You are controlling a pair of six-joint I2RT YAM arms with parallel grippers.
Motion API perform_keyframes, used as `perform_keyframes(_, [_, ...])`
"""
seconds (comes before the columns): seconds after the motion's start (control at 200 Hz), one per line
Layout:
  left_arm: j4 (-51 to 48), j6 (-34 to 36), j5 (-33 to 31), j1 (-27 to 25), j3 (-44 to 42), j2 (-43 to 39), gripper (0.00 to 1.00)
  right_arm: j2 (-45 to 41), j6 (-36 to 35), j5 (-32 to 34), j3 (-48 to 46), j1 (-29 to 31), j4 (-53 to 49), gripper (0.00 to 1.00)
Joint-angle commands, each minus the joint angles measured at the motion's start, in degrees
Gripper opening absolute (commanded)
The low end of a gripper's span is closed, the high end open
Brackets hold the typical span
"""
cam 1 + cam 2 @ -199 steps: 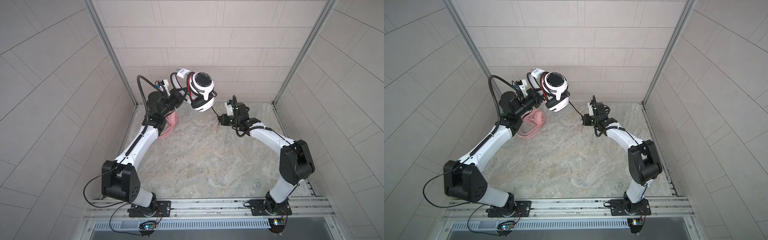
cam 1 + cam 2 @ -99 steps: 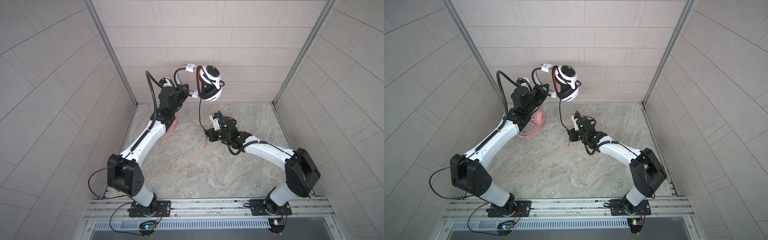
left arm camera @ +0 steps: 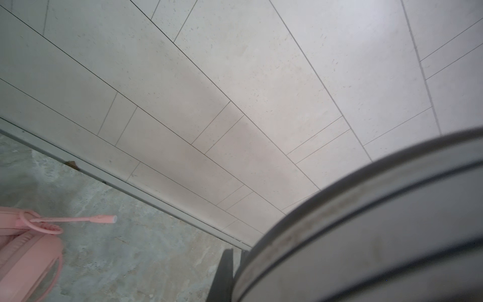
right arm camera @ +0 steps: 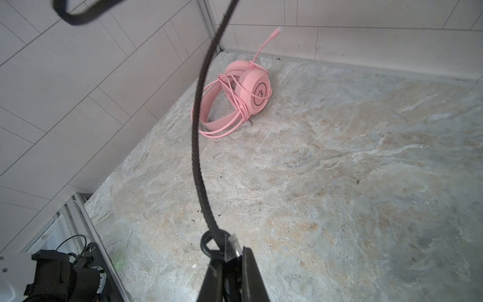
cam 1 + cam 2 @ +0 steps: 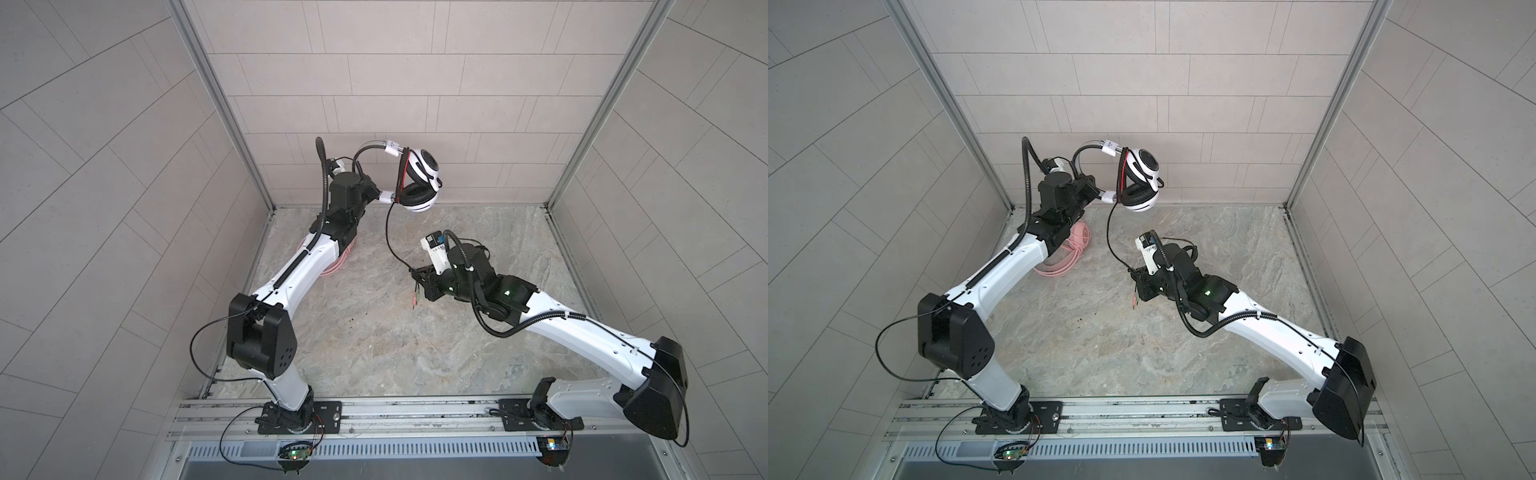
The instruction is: Wrap the headphones
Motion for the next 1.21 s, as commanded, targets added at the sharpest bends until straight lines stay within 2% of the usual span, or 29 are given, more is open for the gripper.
perform_keyframes(0.0, [2.02, 3.58, -3.72, -0.76, 2.56, -0.54, 0.0, -3.89, -2.11, 3.23, 4.04, 0.17, -5.26, 0.0])
perform_keyframes(0.28, [-1.56, 14.01, -8.14, -3.63, 0.52, -0.48, 0.0, -5.79, -7.36, 6.57, 15.75, 0.21, -12.49, 0.0])
perform_keyframes(0.51, [-3.03, 19.69, -8.2, -6.83, -4.76, -2.63, 0.0, -3.96, -13.28, 11.06, 22.66, -0.02, -16.04, 0.0])
perform_keyframes(0.841, [-4.59, 20.16, -3.29, -7.94, -13.64, -7.92, 0.0, -2.58, -17.13, 12.45, 27.07, -5.53, -17.08, 0.0])
perform_keyframes(1.201, [-8.79, 22.12, 11.78, -8.16, -17.63, -14.93, 0.0, -2.13, -18.05, 9.38, 27.09, -13.92, -17.94, 0.0])
